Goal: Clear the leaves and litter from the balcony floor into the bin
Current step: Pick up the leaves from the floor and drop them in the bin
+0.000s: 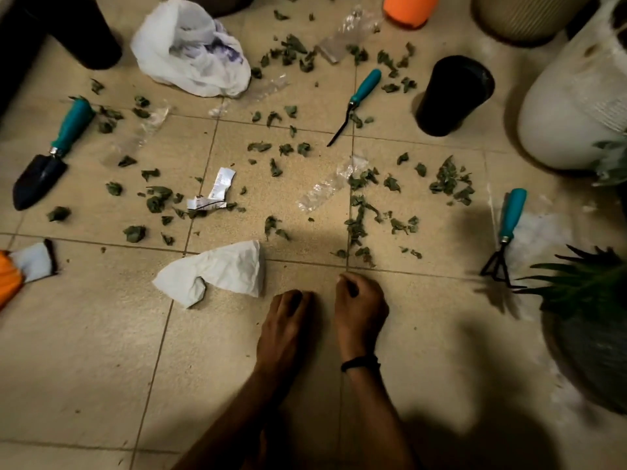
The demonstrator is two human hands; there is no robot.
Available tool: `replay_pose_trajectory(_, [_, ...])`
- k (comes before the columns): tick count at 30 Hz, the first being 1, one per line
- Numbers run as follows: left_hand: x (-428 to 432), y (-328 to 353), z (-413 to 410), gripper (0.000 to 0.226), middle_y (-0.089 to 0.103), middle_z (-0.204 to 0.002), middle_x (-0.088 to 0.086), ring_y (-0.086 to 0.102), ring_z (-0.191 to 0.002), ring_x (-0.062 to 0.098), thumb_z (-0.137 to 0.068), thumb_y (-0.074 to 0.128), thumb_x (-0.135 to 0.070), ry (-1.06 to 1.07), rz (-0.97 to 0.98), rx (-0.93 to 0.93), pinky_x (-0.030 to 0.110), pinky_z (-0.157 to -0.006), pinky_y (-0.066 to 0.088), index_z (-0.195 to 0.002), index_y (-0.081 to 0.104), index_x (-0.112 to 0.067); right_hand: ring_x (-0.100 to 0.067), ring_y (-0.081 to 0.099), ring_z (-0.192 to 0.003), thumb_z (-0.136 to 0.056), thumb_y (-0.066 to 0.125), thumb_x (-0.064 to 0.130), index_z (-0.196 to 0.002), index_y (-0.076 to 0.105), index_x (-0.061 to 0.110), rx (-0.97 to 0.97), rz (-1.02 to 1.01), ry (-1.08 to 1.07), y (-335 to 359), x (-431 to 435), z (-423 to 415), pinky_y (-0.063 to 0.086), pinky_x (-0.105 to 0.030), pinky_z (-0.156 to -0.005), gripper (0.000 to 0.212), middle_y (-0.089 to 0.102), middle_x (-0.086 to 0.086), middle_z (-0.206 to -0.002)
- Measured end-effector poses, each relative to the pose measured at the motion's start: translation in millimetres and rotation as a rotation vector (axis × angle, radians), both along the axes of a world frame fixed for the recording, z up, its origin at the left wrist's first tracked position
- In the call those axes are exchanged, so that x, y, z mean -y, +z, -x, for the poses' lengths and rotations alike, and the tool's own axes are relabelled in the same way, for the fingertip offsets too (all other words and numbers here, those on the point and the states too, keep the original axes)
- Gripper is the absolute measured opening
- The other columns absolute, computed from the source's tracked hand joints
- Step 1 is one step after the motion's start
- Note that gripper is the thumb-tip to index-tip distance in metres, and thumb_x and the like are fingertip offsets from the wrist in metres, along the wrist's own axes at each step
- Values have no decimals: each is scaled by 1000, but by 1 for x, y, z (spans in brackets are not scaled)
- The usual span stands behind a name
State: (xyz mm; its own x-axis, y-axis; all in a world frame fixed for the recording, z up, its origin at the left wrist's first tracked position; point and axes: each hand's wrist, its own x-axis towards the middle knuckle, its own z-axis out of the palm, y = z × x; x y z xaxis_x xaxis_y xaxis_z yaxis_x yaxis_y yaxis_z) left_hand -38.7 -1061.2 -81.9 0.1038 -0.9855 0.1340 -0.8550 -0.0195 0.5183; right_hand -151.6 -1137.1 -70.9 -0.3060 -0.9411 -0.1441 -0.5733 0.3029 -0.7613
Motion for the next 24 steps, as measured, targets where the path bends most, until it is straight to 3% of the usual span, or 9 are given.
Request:
replay_pose_trajectory(4, [10, -4, 10, 60, 53, -125, 17, 46, -107, 27, -81, 81, -20, 42, -185, 6, 40, -78, 56, -131, 51, -6, -18, 66, -96, -91, 66, 19, -102, 76, 18, -14, 56, -114, 18, 34, 38, 46, -21, -85, 15, 73, -1, -101])
replay_pose_trajectory(6, [18, 2, 14, 56, 49, -125, 15, 40, -108, 24, -84, 76, -22, 67, -248, -22, 40, -82, 53, -130, 48, -9, -20, 63, -102, -93, 62, 20, -112, 73, 19, -63, 13, -59, 12, 49, 44, 44, -22, -89, 22, 70, -6, -109])
replay_pose_trajectory(9, [36, 20, 18, 41, 52, -119, 9, 45, -105, 21, -96, 41, -38, 180, -262, -308, 36, -85, 45, -123, 52, -10, -21, 54, -109, -94, 64, 29, -126, 66, 18, -152, -75, 79, 7, 61, 37, 38, -22, -88, 34, 57, -10, -120])
replay_pose_trajectory(12, [62, 29, 16, 17, 66, -97, 5, 60, -87, 22, -97, 48, -11, 239, -107, -463, 35, -73, 49, -104, 63, -10, -24, 51, -107, -85, 75, 36, -124, 66, 17, -207, -43, 178, 8, 57, 20, 42, -24, -87, 44, 51, -9, -118])
replay_pose_trajectory(15, [84, 39, 10, 18, 67, -88, 1, 61, -80, 13, -104, 52, -18, 394, -293, -1016, 28, -70, 52, -95, 66, -14, -23, 53, -101, -87, 73, 24, -114, 67, 11, -143, 14, 177, 6, 54, 11, 50, -24, -78, 30, 52, -9, -111])
replay_pose_trajectory(18, [98, 48, -3, 22, 58, -82, 3, 53, -73, 11, -107, 43, -15, 430, -491, -1646, 20, -66, 50, -94, 60, -11, -23, 55, -95, -91, 65, 10, -104, 68, 6, -229, 71, 195, 7, 50, 5, 33, -5, -71, 14, 54, -10, -104])
replay_pose_trajectory(20, [104, 52, -13, 20, 56, -88, 5, 54, -76, 13, -103, 38, -7, 462, -492, -1998, 21, -70, 52, -98, 57, -9, -23, 57, -90, -90, 66, 6, -100, 70, 6, -253, 93, 190, 9, 50, 0, 28, -8, -68, 11, 58, -10, -102])
replay_pose_trajectory(22, [106, 52, -17, 19, 56, -89, 10, 54, -76, 16, -97, 36, -5, 474, -479, -2215, 23, -71, 50, -97, 55, -5, -23, 56, -90, -88, 66, 5, -101, 68, 7, -279, 54, 189, 13, 51, -4, 32, -18, -72, 13, 59, -10, -103])
replay_pose_trajectory(24, [108, 53, -17, 17, 52, -86, 11, 51, -72, 19, -87, 34, -10, 447, -461, -2298, 24, -67, 43, -86, 50, -8, -19, 53, -88, -85, 68, 4, -98, 65, 10, -223, -10, 159, 13, 54, -3, 35, -23, -71, 15, 58, -7, -102])
